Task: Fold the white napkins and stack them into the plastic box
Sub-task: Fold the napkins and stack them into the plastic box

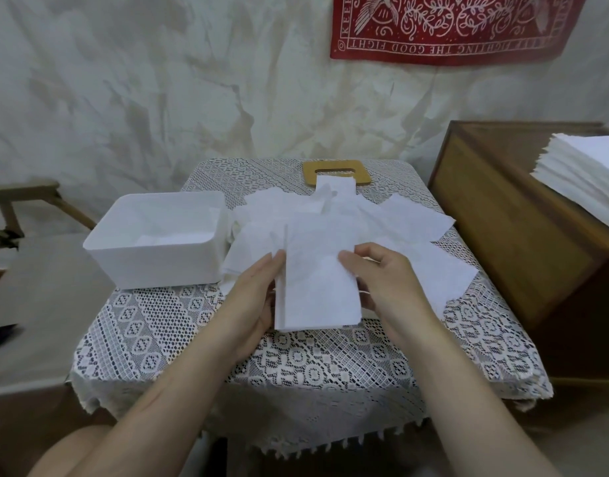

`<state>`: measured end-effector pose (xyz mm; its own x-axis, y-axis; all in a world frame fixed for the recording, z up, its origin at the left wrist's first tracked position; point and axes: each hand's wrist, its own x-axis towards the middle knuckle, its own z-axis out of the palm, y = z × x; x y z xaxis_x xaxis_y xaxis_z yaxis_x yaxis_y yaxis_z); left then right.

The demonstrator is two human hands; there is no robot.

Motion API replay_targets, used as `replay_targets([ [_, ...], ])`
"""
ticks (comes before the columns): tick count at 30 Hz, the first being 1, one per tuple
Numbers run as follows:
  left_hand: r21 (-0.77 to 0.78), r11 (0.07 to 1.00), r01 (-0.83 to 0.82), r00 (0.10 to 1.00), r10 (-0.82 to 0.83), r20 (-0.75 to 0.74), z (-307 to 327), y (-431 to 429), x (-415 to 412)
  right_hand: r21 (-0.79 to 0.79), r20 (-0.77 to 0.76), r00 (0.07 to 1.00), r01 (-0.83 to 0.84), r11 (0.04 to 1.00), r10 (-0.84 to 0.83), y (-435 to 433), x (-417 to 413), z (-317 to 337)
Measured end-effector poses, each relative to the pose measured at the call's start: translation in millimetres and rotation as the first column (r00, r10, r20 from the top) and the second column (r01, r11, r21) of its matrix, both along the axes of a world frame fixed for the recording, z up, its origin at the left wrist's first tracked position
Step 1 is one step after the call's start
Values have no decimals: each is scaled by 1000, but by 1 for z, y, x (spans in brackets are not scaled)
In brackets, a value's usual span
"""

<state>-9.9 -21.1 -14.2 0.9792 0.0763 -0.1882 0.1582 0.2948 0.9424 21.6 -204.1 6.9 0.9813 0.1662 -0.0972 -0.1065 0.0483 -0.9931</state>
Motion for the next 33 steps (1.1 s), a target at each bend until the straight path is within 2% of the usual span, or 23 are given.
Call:
replay_targets([
  [3, 14, 1000, -6, 1000, 6, 2, 3, -3, -2, -12, -5, 1000, -12, 1000, 12, 6, -1, -1],
  [8, -56, 998, -10, 1000, 10, 7, 7, -4, -4, -52, 12, 1000, 9, 999, -8, 11, -1, -4],
  [15, 31, 999, 20, 999, -21, 50, 1, -2, -4, -65, 10, 998, 55, 996, -55, 15, 1, -8],
  [19, 31, 1000, -1, 999, -1, 47, -1, -1, -3, -142, 67, 993, 110, 984, -101, 13, 4, -13],
  [22, 7, 1000, -5, 999, 4, 43, 1, 0, -3, -181, 0, 1000, 4, 984, -4, 11, 3, -13],
  [25, 2, 1000, 6, 999, -6, 42, 3, -1, -4, -114, -112, 987, -130, 985, 117, 9, -1, -11],
  [28, 78, 997, -3, 1000, 3, -5, 2, 1, -5, -131, -68, 992, -111, 985, 102, 9, 0, -13],
  [33, 244, 968, -62, 997, 70, -22, -2, 6, -3, -273, 26, 999, -15, 962, 23, 13, 3, -21],
])
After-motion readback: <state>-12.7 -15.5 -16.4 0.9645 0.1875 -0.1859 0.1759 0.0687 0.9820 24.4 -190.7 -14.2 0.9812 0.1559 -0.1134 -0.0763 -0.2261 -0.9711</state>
